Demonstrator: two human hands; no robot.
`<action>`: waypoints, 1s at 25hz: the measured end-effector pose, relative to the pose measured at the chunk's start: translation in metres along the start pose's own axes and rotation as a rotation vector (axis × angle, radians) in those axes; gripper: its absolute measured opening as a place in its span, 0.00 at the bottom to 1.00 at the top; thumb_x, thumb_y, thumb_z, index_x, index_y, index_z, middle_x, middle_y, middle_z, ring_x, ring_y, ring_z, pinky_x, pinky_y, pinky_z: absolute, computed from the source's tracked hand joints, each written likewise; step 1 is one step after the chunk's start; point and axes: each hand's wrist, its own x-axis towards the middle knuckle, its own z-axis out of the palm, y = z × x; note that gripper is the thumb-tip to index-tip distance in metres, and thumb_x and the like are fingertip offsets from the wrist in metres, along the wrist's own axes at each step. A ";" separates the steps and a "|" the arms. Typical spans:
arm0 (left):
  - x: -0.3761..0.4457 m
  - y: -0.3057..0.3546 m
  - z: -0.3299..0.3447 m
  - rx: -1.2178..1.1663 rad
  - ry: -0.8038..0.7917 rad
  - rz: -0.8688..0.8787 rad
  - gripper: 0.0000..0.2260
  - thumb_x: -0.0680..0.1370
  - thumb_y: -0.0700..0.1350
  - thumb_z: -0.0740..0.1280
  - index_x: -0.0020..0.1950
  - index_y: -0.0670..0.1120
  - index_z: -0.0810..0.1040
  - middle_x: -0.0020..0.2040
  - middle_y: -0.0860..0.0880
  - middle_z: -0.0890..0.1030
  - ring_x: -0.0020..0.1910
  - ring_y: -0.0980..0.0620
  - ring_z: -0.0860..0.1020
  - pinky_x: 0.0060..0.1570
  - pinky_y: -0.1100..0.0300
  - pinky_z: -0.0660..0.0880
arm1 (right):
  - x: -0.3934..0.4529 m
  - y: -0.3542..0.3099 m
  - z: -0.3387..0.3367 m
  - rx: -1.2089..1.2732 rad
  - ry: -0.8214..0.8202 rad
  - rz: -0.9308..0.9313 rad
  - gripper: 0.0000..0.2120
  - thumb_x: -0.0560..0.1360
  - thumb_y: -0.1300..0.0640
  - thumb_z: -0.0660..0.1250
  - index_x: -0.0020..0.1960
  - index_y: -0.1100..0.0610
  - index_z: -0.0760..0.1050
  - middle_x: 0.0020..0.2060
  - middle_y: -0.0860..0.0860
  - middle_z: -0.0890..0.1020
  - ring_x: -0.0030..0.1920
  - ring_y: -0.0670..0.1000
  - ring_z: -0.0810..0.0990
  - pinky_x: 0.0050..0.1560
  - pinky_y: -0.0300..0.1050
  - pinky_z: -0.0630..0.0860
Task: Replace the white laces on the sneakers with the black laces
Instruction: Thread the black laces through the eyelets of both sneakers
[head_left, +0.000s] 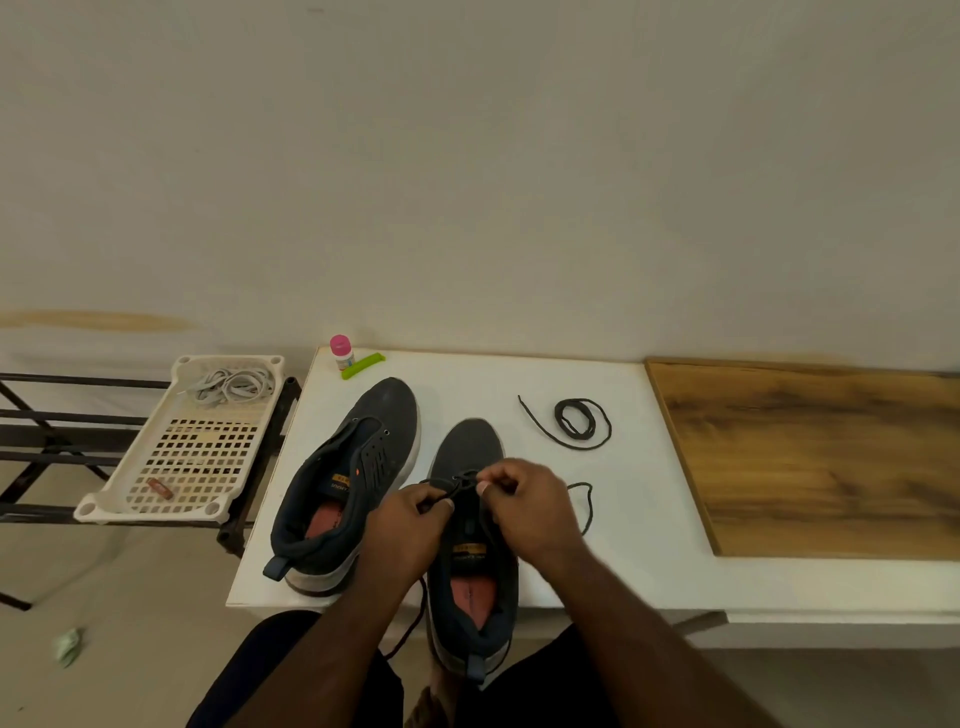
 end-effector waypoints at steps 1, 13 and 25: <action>0.001 -0.002 0.000 -0.090 -0.005 -0.046 0.05 0.77 0.45 0.69 0.45 0.52 0.85 0.40 0.54 0.84 0.44 0.55 0.82 0.49 0.57 0.80 | -0.005 0.004 0.013 -0.004 -0.007 0.034 0.04 0.77 0.57 0.69 0.48 0.51 0.83 0.42 0.45 0.84 0.42 0.41 0.80 0.46 0.35 0.76; 0.003 -0.003 0.001 -0.374 -0.029 -0.191 0.07 0.77 0.41 0.69 0.43 0.49 0.86 0.41 0.48 0.85 0.45 0.48 0.84 0.45 0.52 0.82 | -0.007 0.013 0.036 -0.081 0.034 0.036 0.06 0.76 0.55 0.67 0.41 0.53 0.80 0.36 0.46 0.81 0.37 0.45 0.79 0.39 0.32 0.73; 0.005 -0.004 0.002 -0.467 -0.049 -0.254 0.07 0.77 0.40 0.68 0.43 0.47 0.85 0.42 0.44 0.85 0.45 0.44 0.83 0.46 0.50 0.81 | -0.006 0.013 0.035 -0.071 -0.011 0.019 0.06 0.76 0.56 0.67 0.41 0.52 0.79 0.35 0.45 0.80 0.37 0.45 0.79 0.42 0.35 0.76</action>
